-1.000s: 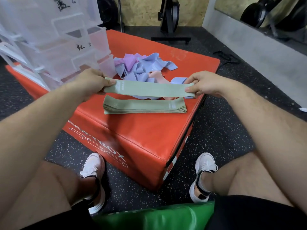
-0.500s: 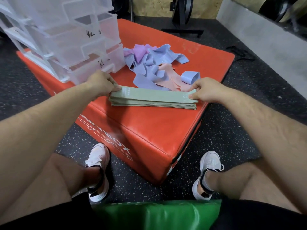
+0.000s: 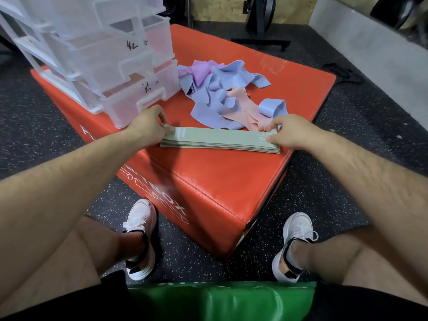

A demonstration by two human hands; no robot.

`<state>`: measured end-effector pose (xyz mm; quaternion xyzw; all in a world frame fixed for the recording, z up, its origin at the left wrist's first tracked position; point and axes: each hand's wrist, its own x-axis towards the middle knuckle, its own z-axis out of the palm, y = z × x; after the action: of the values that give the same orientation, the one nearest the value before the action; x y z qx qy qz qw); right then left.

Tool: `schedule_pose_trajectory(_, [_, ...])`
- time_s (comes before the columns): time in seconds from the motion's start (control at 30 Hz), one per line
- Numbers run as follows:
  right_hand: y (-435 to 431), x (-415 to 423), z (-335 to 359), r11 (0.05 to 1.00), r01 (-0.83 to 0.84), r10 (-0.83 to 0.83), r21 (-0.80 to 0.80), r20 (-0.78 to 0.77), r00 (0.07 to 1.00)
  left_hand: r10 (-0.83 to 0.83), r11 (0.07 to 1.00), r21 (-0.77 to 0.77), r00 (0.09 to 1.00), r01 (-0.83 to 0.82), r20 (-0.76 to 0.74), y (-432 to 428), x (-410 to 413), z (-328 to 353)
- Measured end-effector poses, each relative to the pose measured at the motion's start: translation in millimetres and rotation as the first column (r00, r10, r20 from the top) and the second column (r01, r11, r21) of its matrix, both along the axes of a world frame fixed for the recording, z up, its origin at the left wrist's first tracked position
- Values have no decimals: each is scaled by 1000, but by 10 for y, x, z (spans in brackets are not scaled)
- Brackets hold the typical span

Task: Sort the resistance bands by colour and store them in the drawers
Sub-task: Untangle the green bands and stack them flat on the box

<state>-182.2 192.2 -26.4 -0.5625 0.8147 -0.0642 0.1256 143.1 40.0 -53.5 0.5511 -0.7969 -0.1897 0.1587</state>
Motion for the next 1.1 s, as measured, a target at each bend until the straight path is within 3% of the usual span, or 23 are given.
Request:
schedule_pose_trajectory(0.13, [-26, 38, 98, 1000, -3, 1, -17, -75, 997, -89, 988, -124, 994, 97, 67, -54, -25, 146])
schedule_pose_trajectory(0.3, [-158, 348, 220, 958, -261, 252, -116, -81, 964, -221, 919, -282, 952, 277, 213, 79, -318, 276])
schedule_pose_trajectory(0.4, [-237, 515, 191, 942, -335, 334, -7, -44, 942, -378, 897, -119, 878, 425, 294, 181, -515, 218])
schedule_pose_trajectory(0.47, [-292, 539, 166, 939, -339, 341, 52, -49, 939, -421, 899, 42, 835, 436, 355, 219, -603, 170])
schedule_pose_trajectory(0.53, [-346, 538, 169, 942, -322, 327, 94, -43, 944, -437, 898, 109, 836, 426, 333, 231, -646, 150])
schedule_pose_trajectory(0.77, [-356, 528, 155, 947, -296, 298, 124, -1, 954, -480, 876, 111, 826, 469, 294, 173, -667, 135])
schedule_pose_trajectory(0.9, [-342, 555, 116, 944, -292, 302, 157, -44, 952, -483, 876, 171, 800, 452, 357, 121, -671, 100])
schedule_pose_trajectory(1.1, [-328, 585, 101, 937, -277, 303, 211, -99, 948, -472, 881, 167, 817, 442, 332, 150, -700, 119])
